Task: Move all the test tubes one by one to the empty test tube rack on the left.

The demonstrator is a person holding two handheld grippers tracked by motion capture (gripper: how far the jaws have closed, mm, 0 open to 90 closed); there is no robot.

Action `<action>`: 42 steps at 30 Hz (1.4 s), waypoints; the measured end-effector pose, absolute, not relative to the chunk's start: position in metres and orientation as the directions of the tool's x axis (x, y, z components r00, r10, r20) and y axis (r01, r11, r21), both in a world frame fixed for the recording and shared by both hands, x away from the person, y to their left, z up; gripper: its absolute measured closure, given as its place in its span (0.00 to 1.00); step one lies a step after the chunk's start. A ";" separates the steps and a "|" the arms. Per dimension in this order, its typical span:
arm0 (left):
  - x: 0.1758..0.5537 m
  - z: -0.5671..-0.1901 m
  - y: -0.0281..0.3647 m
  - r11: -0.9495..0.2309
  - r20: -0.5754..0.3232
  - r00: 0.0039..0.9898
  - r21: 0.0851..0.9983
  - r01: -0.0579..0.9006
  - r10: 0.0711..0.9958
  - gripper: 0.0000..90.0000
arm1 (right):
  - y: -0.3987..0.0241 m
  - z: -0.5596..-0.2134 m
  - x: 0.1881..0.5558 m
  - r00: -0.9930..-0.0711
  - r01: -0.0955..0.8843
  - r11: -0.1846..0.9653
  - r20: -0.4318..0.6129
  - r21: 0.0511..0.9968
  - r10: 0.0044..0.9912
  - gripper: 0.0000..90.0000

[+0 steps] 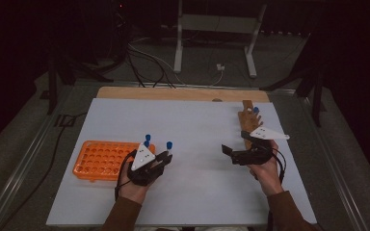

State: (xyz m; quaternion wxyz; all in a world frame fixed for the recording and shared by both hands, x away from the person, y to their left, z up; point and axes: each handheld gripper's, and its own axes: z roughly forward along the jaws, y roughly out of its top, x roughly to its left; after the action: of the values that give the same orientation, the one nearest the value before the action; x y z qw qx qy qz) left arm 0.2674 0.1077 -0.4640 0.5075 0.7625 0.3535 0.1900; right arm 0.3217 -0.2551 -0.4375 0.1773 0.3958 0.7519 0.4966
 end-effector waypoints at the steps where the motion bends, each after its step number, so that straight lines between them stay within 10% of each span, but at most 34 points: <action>1: 0.267 -0.464 0.110 -0.235 -0.067 0.677 0.909 0.345 0.733 0.87 | -0.256 -0.437 0.321 -0.621 0.420 0.190 0.128 0.887 0.773 0.00; 42: 0.259 -0.484 0.156 -0.293 -0.016 0.566 0.843 0.452 0.825 0.87 | -0.261 -0.439 0.319 -0.616 0.424 0.178 0.138 0.888 0.775 0.00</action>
State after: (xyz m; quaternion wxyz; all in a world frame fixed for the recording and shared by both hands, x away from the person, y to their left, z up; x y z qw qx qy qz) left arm 0.2594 0.1556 -0.4841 0.4283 0.7741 0.4122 0.2175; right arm 0.3190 -0.2611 -0.4389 0.1758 0.4011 0.7472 0.4999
